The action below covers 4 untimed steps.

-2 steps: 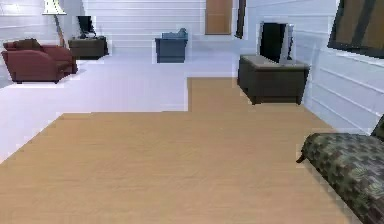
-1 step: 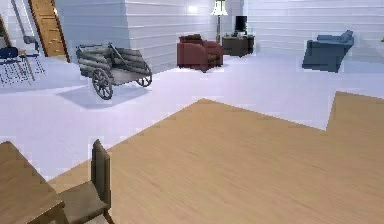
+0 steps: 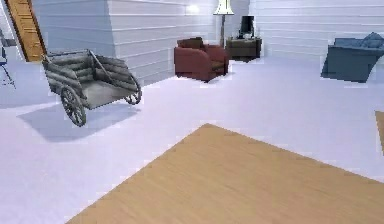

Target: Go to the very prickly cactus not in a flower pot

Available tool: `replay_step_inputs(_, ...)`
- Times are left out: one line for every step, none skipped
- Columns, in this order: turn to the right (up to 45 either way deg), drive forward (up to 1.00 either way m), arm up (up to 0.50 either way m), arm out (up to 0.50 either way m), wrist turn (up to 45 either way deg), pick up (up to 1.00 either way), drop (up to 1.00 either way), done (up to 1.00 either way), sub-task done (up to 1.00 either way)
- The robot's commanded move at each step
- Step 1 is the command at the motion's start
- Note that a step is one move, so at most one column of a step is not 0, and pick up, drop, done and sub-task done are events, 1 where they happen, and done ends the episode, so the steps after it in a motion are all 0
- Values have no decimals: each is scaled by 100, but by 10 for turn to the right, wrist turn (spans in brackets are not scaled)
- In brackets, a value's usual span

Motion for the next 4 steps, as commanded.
replay_step_inputs(0,35,0,0,0,0,0,0,0)
replay_step_inputs(-450,0,0,0,0,0,0,0,0)
replay_step_inputs(-60,0,0,0,0,0,0,0,0)
replay_step_inputs(0,80,0,0,0,0,0,0,0)
